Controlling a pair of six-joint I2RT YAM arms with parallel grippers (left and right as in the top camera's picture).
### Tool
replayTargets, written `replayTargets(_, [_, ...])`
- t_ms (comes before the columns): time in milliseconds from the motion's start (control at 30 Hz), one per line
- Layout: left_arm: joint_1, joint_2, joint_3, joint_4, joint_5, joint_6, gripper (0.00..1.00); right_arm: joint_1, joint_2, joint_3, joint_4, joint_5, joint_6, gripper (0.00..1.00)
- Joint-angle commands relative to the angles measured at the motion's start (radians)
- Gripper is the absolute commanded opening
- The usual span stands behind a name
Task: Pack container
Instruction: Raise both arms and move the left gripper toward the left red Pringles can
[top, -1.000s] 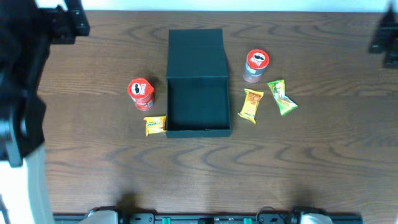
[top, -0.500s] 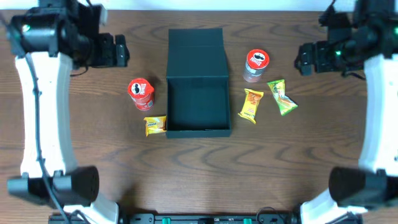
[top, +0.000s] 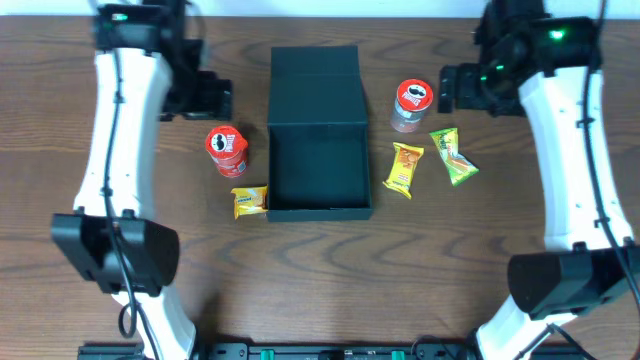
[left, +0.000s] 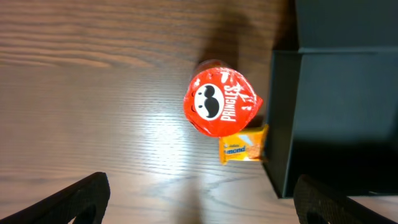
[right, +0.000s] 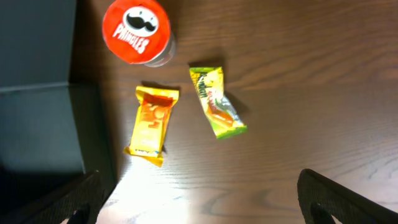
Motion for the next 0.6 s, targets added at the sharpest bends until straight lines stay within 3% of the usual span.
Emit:
replayTargets(0, [-0.107, -0.031, 0.012, -0.026, -0.269, -0.133, 0.96, 0.054, 0.000, 0.013, -0.008, 0.067, 0.072, 0.99])
replayTargets(233, [-0.178, -0.154, -0.071, -0.053, -0.261, -0.140, 0.96, 0.040, 0.000, -0.058, -0.012, 0.196, 0.104, 0.99])
replayTargets(433, [-0.129, -0.451, -0.439, 0.017, -0.278, -0.184, 0.95, 0.045, -0.011, -0.188, 0.016, 0.113, 0.104, 0.99])
replayTargets(567, [-0.100, -0.607, -0.663, 0.178, -0.243, -0.181, 0.96, 0.103, -0.036, -0.208, 0.015, 0.126, 0.104, 0.99])
